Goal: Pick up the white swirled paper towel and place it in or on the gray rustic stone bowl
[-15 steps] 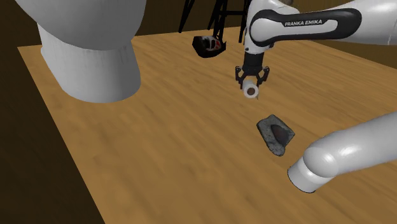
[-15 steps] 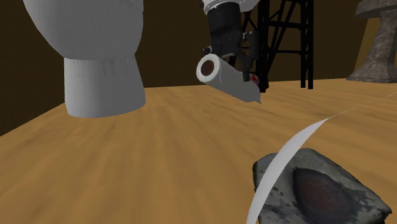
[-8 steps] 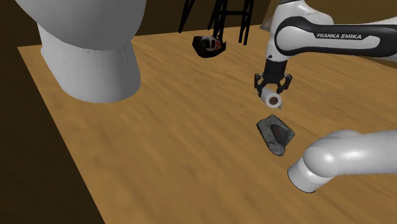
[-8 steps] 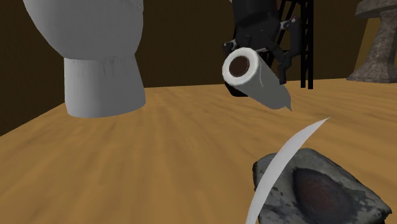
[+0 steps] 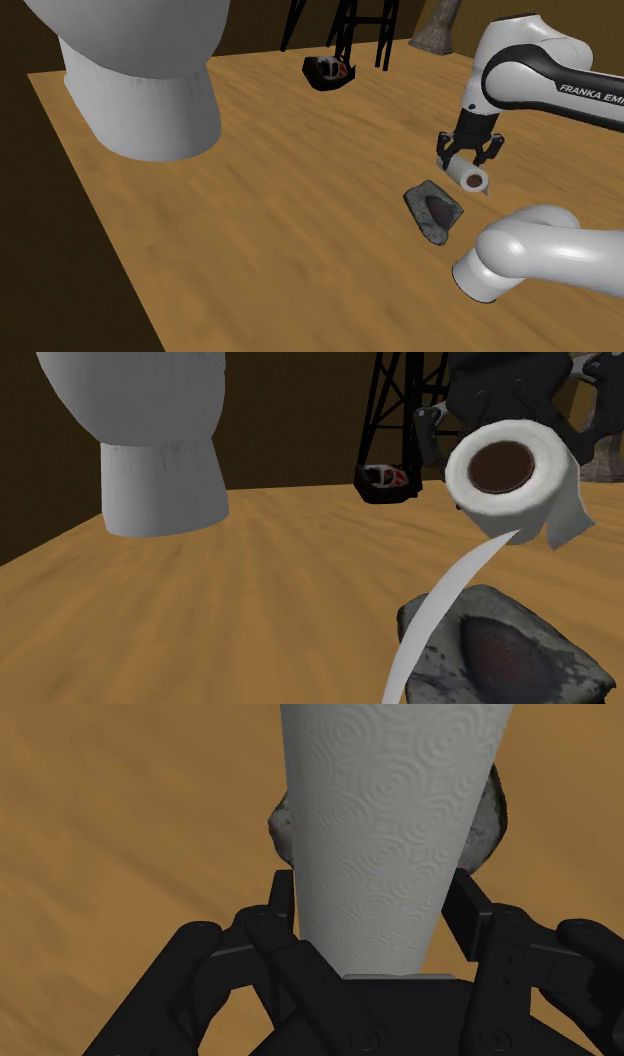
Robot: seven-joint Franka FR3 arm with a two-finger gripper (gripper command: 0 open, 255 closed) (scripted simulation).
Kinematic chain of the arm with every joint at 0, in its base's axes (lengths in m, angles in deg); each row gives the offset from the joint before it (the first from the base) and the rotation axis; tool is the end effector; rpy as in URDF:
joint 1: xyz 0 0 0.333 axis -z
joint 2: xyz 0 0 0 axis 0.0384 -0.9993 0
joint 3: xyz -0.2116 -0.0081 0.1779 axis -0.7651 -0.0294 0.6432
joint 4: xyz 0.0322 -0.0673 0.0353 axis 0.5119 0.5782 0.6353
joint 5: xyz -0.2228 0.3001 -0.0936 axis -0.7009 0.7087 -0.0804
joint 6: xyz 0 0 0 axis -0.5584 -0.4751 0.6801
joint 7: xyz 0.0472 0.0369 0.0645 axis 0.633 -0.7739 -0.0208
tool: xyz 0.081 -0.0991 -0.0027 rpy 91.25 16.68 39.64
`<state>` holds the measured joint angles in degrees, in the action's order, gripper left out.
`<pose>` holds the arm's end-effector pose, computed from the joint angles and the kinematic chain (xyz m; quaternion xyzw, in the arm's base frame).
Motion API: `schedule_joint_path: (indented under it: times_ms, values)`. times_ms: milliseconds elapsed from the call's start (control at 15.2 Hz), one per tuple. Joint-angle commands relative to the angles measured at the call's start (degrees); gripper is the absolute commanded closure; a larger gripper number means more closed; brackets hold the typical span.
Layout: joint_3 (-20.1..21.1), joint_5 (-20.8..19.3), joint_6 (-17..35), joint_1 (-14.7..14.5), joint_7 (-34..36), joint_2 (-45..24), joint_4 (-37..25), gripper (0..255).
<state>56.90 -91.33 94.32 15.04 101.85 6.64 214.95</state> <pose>0.2530 -0.0746 0.4579 0.8990 -0.4220 -0.0630 0.0984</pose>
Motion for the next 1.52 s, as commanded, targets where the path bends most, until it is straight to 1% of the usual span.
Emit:
schedule_joint_path:
  times_ms: [0,924,1452]
  values:
    - [-1.31,-1.37,-3.38,0.58,-1.83,5.51,1.91,255]
    - [-1.96,-1.93,6.45,0.6,-0.25,6.99,13.34,255]
    - [-1.96,-1.93,6.45,0.6,-0.25,6.98,13.34,255]
